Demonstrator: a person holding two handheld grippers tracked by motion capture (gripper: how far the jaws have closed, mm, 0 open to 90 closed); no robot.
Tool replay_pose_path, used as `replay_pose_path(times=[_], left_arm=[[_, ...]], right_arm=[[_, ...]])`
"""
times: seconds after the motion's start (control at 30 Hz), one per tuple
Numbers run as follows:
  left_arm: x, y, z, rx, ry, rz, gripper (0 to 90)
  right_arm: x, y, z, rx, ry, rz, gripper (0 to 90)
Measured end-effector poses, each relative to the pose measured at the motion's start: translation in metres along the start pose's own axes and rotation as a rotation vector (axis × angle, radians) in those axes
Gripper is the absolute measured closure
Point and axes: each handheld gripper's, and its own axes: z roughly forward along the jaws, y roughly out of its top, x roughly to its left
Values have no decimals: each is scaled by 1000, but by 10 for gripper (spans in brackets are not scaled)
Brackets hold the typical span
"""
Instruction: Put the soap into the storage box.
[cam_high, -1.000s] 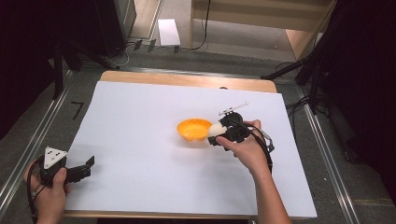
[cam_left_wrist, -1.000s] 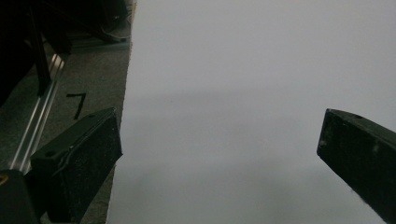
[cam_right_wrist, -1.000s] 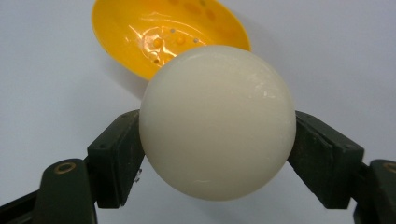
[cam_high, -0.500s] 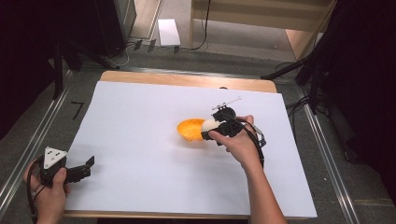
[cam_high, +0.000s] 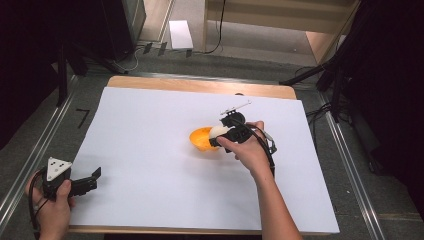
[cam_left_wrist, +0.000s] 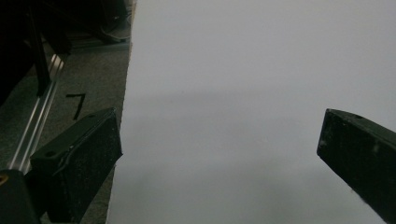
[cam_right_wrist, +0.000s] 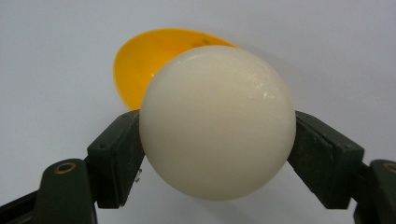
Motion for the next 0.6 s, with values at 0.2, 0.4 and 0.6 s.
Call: replay_pose_path(times=[0.2,0.4,0.6], left_arm=[[0,0,0,0,-1,0,3],[0,0,0,0,-2,0,3],[0,0,0,0,-2,0,3]], right_arm=[[3,6,8,5,0,8,237],[5,9,16,13,-3,9,236],[6,12,20,-7,-8,23,393]])
